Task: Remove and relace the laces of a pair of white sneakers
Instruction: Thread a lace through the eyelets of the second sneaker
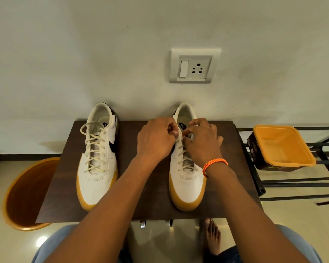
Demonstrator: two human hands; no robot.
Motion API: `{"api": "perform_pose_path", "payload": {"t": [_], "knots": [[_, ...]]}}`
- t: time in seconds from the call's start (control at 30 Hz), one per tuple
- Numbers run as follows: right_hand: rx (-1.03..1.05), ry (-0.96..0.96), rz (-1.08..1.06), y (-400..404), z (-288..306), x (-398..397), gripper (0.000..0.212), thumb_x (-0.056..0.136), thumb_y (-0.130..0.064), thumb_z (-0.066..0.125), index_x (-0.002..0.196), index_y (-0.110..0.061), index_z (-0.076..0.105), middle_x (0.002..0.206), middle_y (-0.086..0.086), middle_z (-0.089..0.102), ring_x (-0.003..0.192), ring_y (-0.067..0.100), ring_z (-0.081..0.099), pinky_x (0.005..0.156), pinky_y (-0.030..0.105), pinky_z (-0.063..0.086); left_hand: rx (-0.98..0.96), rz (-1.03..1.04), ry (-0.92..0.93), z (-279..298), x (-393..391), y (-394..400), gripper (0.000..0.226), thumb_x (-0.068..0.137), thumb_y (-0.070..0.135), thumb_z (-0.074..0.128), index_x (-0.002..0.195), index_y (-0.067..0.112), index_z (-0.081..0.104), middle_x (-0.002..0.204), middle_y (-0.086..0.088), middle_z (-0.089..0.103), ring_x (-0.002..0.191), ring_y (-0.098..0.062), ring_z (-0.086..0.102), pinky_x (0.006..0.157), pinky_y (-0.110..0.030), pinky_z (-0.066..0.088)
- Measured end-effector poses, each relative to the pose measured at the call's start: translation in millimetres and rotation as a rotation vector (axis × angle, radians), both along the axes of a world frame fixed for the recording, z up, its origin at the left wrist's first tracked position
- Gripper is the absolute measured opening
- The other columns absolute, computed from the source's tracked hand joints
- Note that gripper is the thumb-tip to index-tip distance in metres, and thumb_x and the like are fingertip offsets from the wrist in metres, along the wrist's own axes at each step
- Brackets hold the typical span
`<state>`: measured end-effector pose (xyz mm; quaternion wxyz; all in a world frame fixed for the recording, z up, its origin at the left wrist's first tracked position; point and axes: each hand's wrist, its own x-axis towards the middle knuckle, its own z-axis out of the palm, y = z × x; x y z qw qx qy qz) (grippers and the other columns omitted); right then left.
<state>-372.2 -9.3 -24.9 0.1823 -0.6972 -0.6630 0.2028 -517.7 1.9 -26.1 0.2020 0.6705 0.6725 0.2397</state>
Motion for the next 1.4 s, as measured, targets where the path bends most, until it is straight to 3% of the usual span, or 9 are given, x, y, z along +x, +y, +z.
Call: {"api": "perform_pose_path", "payload": {"t": [0.2,0.43,0.57,0.77,0.87,1.03,1.1,1.27,1.4], "knots": [[0.034,-0.053,0.009,0,0,1,0.018,0.097,-0.029,0.068,0.113,-0.024,0.076,0.142,-0.007,0.051,0.133,0.021,0.040,0.102,0.045,0.029,0.037,-0.018,0.035,2,-4,1,0.014,0.102,0.023,0.061,0.092,0.033,0.058,0.086,0.012,0.066,0.079,-0.012,0.064,0.069,-0.038,0.056],[0.063,0.081,-0.034,4,-1,6,0.009,0.090,-0.031,0.074,0.097,-0.027,0.075,0.125,-0.012,0.061,0.122,0.017,0.047,0.089,0.038,0.024,-0.027,0.032,-0.395,11,-17,10,0.015,0.107,0.024,0.059,0.094,0.031,0.061,0.083,0.011,0.075,0.067,-0.010,0.073,0.069,-0.038,0.059],[0.091,0.133,-0.046,6,-3,11,0.006,0.088,-0.032,0.076,0.090,-0.031,0.071,0.115,-0.013,0.065,0.117,0.016,0.054,0.088,0.037,0.027,-0.177,-0.050,-0.270,1,-12,6,0.021,0.095,0.054,0.070,0.090,0.033,0.070,0.085,0.012,0.075,0.075,-0.009,0.073,0.075,-0.047,0.064],[0.072,0.047,-0.003,4,-4,12,0.008,0.088,-0.033,0.077,0.093,-0.028,0.074,0.123,-0.014,0.063,0.120,0.015,0.052,0.089,0.038,0.023,-0.034,0.015,-0.174,0,-9,5,0.012,0.091,0.039,0.078,0.082,0.033,0.074,0.075,0.015,0.072,0.073,-0.006,0.069,0.073,-0.044,0.061],[0.073,-0.005,0.015,4,-3,12,0.009,0.089,-0.033,0.076,0.095,-0.027,0.076,0.127,-0.013,0.062,0.122,0.015,0.051,0.091,0.038,0.023,-0.019,0.031,-0.317,4,-12,7,0.013,0.095,0.031,0.076,0.083,0.030,0.074,0.072,0.012,0.074,0.067,-0.011,0.071,0.073,-0.044,0.063],[0.099,-0.008,0.023,3,-2,13,0.007,0.091,-0.032,0.074,0.096,-0.027,0.074,0.124,-0.012,0.064,0.119,0.015,0.053,0.093,0.038,0.025,0.048,0.160,-0.808,18,-18,10,0.010,0.100,0.013,0.070,0.091,0.011,0.074,0.080,-0.008,0.076,0.063,-0.014,0.064,0.059,-0.017,0.049],[0.142,0.014,0.007,2,-1,13,0.002,0.094,-0.029,0.068,0.095,-0.028,0.071,0.113,-0.010,0.067,0.110,0.015,0.056,0.092,0.037,0.025,0.026,0.203,-0.874,21,-18,10,0.011,0.102,0.015,0.069,0.093,0.011,0.073,0.083,-0.010,0.077,0.061,-0.013,0.064,0.055,-0.015,0.047],[0.222,0.074,-0.036,4,1,13,0.009,0.101,-0.024,0.054,0.095,-0.027,0.060,0.087,-0.008,0.064,0.079,0.010,0.049,0.087,0.036,0.026,-0.191,0.055,-0.450,1,-14,8,0.017,0.087,0.042,0.084,0.091,0.027,0.078,0.082,0.009,0.078,0.070,-0.008,0.074,0.067,-0.035,0.061],[0.177,0.047,-0.011,4,-2,13,0.008,0.099,-0.027,0.056,0.098,-0.028,0.065,0.097,-0.009,0.067,0.091,0.012,0.052,0.089,0.036,0.025,-0.075,0.063,-0.246,1,-7,3,0.011,0.083,0.041,0.087,0.083,0.031,0.081,0.072,0.016,0.074,0.070,-0.001,0.069,0.071,-0.038,0.061]]}}
